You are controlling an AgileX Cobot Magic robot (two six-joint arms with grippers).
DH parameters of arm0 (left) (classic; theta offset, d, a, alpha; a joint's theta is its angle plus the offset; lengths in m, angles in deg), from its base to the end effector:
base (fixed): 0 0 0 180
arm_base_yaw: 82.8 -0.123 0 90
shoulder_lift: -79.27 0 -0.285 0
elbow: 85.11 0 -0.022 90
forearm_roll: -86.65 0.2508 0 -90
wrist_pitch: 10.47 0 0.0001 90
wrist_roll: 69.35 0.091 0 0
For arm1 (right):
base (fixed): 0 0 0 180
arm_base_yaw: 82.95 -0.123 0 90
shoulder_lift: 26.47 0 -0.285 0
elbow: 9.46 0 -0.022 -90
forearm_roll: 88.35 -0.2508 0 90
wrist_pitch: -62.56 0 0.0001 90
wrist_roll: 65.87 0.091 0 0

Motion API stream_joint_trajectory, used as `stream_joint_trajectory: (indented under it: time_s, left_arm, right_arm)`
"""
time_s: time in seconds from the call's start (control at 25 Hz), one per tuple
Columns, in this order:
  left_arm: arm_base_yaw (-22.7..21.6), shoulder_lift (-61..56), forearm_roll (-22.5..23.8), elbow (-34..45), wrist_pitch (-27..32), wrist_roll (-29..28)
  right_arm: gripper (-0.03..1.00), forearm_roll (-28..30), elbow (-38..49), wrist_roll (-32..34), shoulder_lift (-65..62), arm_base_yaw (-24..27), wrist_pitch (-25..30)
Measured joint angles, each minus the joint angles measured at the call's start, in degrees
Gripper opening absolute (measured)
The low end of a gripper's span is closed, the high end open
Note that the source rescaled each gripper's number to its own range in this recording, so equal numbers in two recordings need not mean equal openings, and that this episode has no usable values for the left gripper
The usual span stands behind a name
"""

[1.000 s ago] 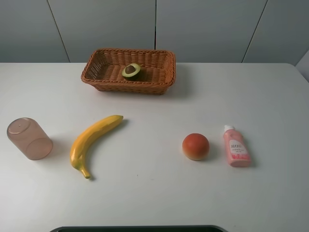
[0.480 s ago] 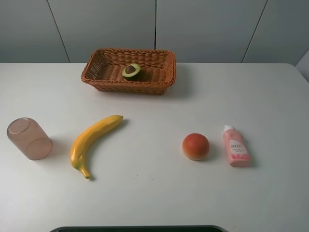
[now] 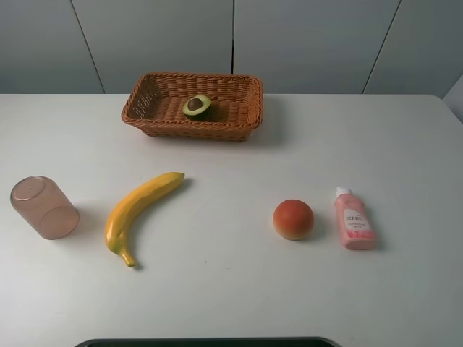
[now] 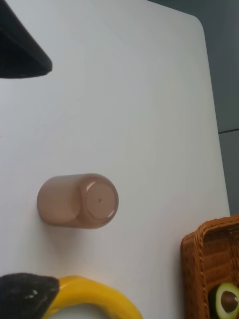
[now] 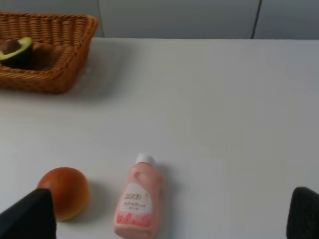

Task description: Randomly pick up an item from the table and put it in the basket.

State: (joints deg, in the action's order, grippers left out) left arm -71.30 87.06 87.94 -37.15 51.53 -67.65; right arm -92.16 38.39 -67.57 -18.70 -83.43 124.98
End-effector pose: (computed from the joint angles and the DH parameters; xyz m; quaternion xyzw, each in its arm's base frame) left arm -0.0065 0.0032 0.2785 0.0978 0.8504 -0.0330 0.5159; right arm -0.0077 0.0053 0.2786 -0.0183 0.8567 0.0277 0.5148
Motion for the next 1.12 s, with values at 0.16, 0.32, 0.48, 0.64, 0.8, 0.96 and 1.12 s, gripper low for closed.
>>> stream_joint_trajectory:
  time_s: [0.16, 0.32, 0.48, 0.64, 0.8, 0.96, 1.12]
  left_arm:
    - [0.0, 0.0, 0.0, 0.0, 0.0, 0.0]
    - [0.0, 0.0, 0.0, 0.0, 0.0, 0.0]
    - [0.0, 0.0, 0.0, 0.0, 0.0, 0.0]
    - [0.0, 0.0, 0.0, 0.0, 0.0, 0.0]
    - [0.0, 0.0, 0.0, 0.0, 0.0, 0.0]
    - [0.0, 0.0, 0.0, 0.0, 0.0, 0.0]
    - [0.0, 0.0, 0.0, 0.0, 0.0, 0.0]
  right_arm:
    - [1.0, 0.0, 0.0, 0.0, 0.0, 1.18, 0.0]
    - [1.0, 0.0, 0.0, -0.11, 0.0, 1.18, 0.0]
    - [1.0, 0.0, 0.0, -0.23, 0.0, 1.18, 0.0]
    - [1.0, 0.0, 0.0, -0.23, 0.0, 1.18, 0.0]
    - [1.0, 0.0, 0.0, 0.39, 0.0, 1.18, 0.0]
    - [1.0, 0.0, 0.0, 0.83, 0.0, 1.18, 0.0]
    - [1.0, 0.0, 0.0, 0.98, 0.0, 1.18, 0.0]
